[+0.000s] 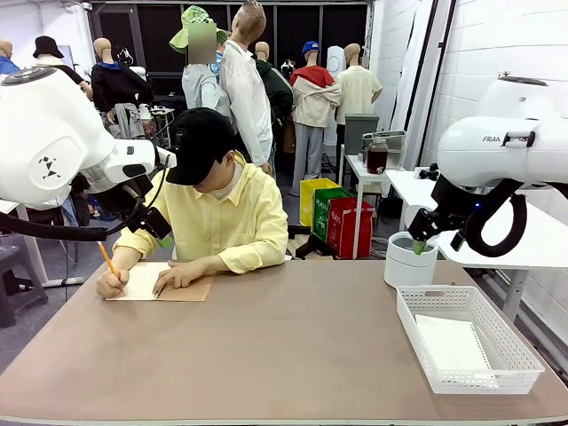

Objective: Sort the paper based on its condition.
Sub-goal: If a person hands you a paper, place it in the Organizing basket , and if it's crumpled, put it in the Trash can.

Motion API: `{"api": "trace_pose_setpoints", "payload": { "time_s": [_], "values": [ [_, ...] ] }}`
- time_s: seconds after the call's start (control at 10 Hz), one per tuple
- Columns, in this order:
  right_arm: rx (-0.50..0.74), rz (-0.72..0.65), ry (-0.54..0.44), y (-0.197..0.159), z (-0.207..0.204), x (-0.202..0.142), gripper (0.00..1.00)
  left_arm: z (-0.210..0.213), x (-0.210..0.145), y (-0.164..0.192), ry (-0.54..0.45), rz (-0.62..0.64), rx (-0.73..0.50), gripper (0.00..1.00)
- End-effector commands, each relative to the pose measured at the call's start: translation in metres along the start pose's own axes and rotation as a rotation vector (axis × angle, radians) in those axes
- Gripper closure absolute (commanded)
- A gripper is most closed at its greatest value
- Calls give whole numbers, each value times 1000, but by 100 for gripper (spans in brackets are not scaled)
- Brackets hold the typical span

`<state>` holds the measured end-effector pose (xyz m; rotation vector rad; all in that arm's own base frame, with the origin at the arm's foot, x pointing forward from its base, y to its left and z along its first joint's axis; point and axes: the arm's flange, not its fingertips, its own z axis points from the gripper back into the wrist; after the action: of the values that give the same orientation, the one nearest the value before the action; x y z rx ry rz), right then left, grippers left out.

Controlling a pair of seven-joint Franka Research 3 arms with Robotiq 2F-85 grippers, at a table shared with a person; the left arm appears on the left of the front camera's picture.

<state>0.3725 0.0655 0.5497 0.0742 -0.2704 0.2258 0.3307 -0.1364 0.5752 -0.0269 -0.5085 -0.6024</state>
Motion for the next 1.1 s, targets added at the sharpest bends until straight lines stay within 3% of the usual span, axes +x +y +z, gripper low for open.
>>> {"api": "trace_pose_setpoints", "payload": {
  "time_s": [0.0, 0.3, 0.7, 1.0],
  "values": [
    [-4, -43, 26, -8, -3, -2, 0, -1, -1, 1, -9, 2, -3, 0],
    [0, -18, 13, -6, -1, -1, 0, -1, -1, 1, -9, 2, -3, 0],
    [17, 154, -171, 48, 20, -2, 0, -1, -1, 1, -9, 2, -3, 0],
    [133, 303, -346, 76, 18, -6, 0, -1, -1, 1, -9, 2, -3, 0]
  ]
}}
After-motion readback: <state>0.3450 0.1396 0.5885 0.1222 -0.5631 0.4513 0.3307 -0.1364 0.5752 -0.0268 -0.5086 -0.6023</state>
